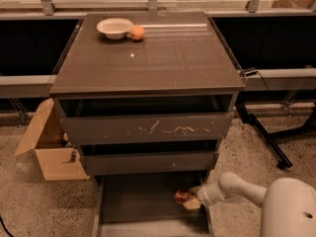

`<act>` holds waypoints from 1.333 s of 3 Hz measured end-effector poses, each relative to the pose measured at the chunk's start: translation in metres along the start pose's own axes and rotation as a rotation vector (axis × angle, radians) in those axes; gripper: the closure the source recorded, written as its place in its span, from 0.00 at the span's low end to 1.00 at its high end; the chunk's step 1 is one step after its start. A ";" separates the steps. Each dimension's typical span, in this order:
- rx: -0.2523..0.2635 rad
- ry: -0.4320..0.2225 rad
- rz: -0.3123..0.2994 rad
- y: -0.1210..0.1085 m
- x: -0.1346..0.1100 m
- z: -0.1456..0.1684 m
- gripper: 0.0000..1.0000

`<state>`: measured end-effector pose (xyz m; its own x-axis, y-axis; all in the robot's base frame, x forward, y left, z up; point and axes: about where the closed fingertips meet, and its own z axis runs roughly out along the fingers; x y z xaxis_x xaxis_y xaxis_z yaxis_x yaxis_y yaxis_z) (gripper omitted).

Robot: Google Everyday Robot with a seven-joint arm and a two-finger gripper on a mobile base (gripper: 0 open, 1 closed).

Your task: Place coke can into bottom drawer

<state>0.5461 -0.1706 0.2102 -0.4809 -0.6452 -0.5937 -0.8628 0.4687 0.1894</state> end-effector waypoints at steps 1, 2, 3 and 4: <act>-0.009 0.015 -0.002 -0.005 -0.001 0.010 0.59; -0.027 0.028 -0.021 -0.004 -0.008 0.018 0.36; -0.051 0.029 -0.033 -0.002 -0.012 0.024 0.13; -0.073 0.043 -0.049 0.001 -0.016 0.027 0.00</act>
Offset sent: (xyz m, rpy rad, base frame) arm 0.0170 0.0200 -0.0094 -0.0259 0.0186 0.0665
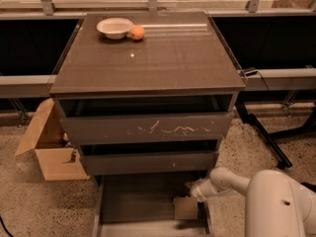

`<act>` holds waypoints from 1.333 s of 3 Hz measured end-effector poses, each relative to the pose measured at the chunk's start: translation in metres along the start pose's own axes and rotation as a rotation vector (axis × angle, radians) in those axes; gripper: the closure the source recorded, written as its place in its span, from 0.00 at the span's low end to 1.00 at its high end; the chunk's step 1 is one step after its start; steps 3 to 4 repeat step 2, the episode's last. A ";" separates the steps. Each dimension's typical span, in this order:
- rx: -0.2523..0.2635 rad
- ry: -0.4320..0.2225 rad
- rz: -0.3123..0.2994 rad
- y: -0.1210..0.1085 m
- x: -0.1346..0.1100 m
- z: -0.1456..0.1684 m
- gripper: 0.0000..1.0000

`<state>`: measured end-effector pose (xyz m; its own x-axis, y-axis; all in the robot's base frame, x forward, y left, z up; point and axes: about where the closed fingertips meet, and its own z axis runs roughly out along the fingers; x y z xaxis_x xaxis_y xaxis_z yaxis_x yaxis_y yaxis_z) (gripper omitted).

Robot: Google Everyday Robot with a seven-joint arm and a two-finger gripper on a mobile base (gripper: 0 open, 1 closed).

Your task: Place coke can into bottom drawer

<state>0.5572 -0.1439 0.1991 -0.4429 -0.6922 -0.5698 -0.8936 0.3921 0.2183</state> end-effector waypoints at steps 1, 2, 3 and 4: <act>0.041 -0.006 -0.044 0.007 -0.011 -0.032 0.00; 0.083 -0.065 -0.078 0.045 -0.021 -0.083 0.00; 0.083 -0.065 -0.078 0.045 -0.021 -0.083 0.00; 0.083 -0.065 -0.078 0.045 -0.021 -0.083 0.00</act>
Offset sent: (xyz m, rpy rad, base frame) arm -0.1062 -0.0448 0.1585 0.0768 -0.2015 -0.0406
